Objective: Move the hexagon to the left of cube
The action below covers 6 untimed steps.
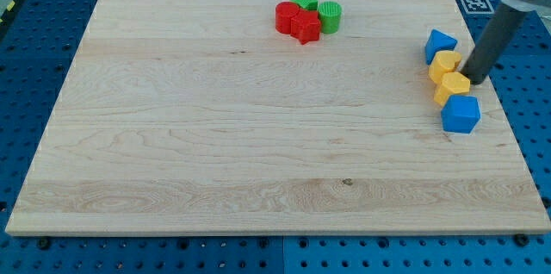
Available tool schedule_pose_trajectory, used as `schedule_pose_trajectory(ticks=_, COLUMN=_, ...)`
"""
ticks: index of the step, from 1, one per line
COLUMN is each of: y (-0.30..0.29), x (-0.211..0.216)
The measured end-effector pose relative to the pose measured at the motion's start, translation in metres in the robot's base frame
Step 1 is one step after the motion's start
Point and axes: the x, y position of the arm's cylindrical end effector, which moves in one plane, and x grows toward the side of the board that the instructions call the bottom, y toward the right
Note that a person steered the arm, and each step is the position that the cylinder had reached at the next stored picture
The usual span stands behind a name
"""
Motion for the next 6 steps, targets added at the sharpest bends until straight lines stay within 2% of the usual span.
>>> schedule_pose_trajectory(ticks=1, y=-0.016, x=-0.005)
schedule_pose_trajectory(ticks=3, y=0.013, x=0.001)
schedule_pose_trajectory(ticks=6, y=-0.056, x=0.028)
